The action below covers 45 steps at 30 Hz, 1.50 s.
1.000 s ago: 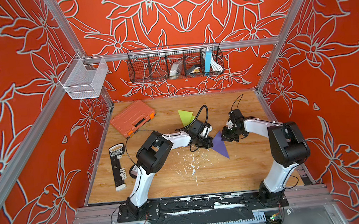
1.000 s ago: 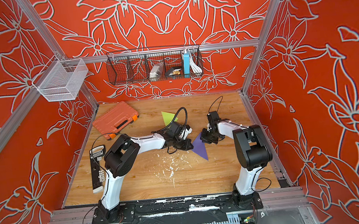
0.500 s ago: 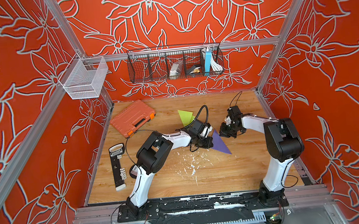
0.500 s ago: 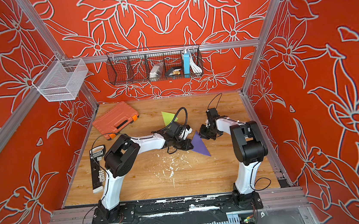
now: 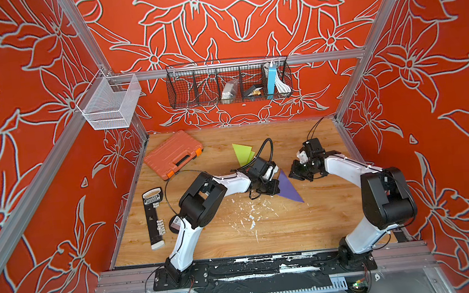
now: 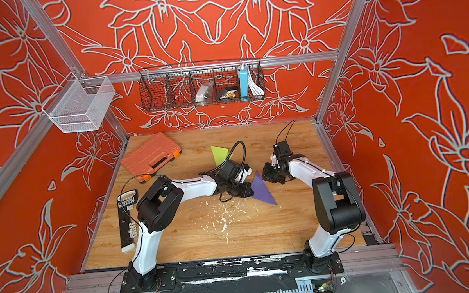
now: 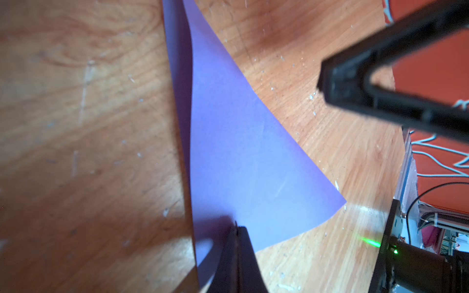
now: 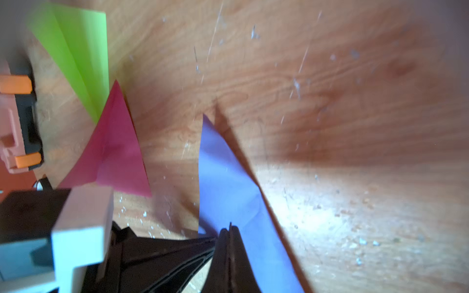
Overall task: Fold the square paper diagonally
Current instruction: Fold the paper at the center of the board.
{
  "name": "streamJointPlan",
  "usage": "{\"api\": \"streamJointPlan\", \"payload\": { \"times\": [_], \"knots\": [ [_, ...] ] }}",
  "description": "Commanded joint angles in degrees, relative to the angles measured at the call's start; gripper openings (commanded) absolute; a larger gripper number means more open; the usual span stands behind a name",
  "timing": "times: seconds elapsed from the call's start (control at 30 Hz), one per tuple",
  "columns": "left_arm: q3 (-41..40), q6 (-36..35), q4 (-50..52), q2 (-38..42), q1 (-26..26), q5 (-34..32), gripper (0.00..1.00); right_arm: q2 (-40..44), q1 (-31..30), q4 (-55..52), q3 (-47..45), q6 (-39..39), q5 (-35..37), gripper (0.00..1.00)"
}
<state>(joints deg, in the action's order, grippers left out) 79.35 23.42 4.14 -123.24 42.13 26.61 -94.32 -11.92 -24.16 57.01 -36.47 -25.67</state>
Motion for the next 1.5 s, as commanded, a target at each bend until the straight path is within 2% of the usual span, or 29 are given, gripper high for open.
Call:
{"api": "streamJointPlan", "payload": {
  "times": [0.0, 0.3, 0.6, 0.9, 1.0, 1.2, 1.47],
  "knots": [
    [-1.78, 1.77, 3.89, -1.57, 0.87, -2.08, 0.0, -0.25, -1.18, -0.9, -3.62, 0.94, -2.41, 0.0],
    [-1.92, 4.92, 1.67, -1.97, 1.68, -1.37, 0.0, -2.32, -1.74, -0.52, -7.02, 2.81, -1.02, 0.0],
    [-3.65, 7.87, -0.32, -1.63, 3.8, -0.06, 0.0, -6.54, -1.61, -2.36, -3.09, 5.79, 1.01, 0.0],
    [-2.05, 11.08, -2.09, -3.49, 5.33, 1.33, 0.0, -9.72, -1.43, -5.47, 2.69, 11.3, -1.75, 0.0],
    [-4.6, 11.99, -4.05, -0.33, 4.58, -0.06, 0.0, -9.43, -1.1, -5.8, 2.84, 12.89, -2.62, 0.0],
    [-9.78, 14.57, -7.14, 6.56, 0.48, 1.68, 0.0, -9.32, -0.91, -6.42, 3.19, 15.29, -4.51, 0.0],
    [-7.45, 13.23, -5.57, 11.08, -0.71, 2.13, 0.0, -9.54, -0.9, -5.38, 2.93, 17.46, -5.24, 0.0]
  ]
}}
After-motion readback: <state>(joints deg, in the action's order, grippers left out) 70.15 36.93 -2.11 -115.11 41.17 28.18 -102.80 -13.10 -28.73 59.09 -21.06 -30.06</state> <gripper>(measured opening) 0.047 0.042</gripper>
